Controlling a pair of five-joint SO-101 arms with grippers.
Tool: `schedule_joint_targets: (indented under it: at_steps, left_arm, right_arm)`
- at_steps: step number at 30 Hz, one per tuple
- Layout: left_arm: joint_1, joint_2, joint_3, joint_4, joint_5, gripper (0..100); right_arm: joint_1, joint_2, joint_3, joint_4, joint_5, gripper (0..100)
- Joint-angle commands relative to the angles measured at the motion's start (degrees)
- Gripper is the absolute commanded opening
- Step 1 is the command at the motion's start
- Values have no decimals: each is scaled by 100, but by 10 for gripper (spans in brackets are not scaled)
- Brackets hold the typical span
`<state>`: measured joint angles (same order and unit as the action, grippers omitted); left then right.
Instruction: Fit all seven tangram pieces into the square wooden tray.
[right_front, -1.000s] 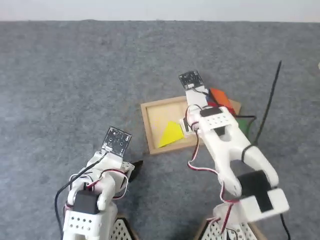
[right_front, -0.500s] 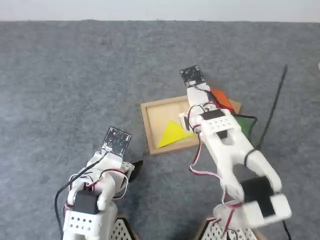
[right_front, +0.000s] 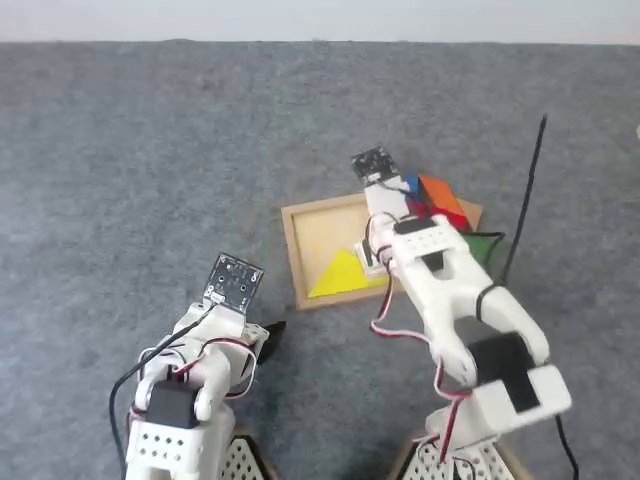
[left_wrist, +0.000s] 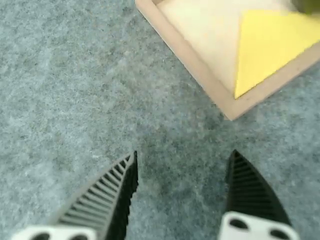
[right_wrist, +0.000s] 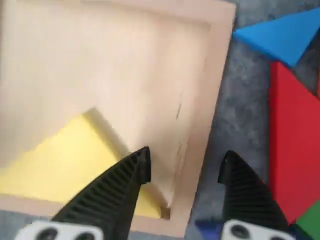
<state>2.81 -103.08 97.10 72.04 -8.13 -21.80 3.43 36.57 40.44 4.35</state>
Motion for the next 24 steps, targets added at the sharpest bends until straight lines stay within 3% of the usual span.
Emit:
schedule_joint_targets:
  at_steps: [1, 18, 24]
  left_arm:
    - [44, -97, -66, 26, 35, 280]
    - [44, -97, -66, 26, 35, 280]
    - [44, -97, -66, 26, 35, 280]
  right_arm:
    - [-330, -743, 554, 119, 53, 241]
    - [-391, -2404, 1380, 892, 62, 241]
    - [743, -3591, 1178, 919, 79, 241]
